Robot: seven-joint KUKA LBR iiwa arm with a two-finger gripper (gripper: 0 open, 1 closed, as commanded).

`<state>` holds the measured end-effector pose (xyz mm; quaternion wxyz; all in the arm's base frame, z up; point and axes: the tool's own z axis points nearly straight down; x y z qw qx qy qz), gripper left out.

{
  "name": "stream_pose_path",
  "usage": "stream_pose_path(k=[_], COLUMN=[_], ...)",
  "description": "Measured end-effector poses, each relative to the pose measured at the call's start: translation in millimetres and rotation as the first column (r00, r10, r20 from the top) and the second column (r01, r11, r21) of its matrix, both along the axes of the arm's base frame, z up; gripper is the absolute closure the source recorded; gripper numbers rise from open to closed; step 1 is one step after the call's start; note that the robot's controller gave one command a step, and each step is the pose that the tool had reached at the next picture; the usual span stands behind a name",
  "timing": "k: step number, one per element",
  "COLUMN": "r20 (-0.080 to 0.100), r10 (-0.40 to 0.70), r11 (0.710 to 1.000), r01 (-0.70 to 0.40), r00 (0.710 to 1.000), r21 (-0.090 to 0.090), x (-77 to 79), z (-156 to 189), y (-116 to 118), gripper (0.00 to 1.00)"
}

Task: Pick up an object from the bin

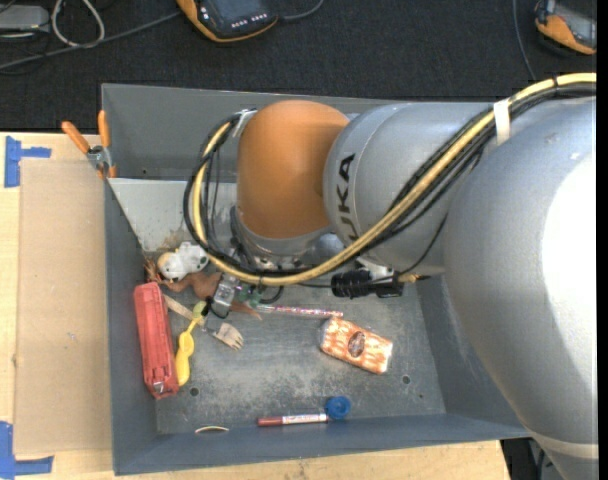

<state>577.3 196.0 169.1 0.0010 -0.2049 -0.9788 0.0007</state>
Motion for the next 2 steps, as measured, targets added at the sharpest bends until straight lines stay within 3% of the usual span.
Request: stream_pose_path(k=[1, 2], r20=[-0.001, -0.002], r10=[0.229, 0.278], r11=[0.973, 0.961], r01=[-0.229, -0.278], r00=[0.973, 0.961], r21=[0.001, 0.001], x=[10.4, -31.3], z=[-21.8, 6.9], y=[3.2, -65.8], gripper=[0.00, 0.00])
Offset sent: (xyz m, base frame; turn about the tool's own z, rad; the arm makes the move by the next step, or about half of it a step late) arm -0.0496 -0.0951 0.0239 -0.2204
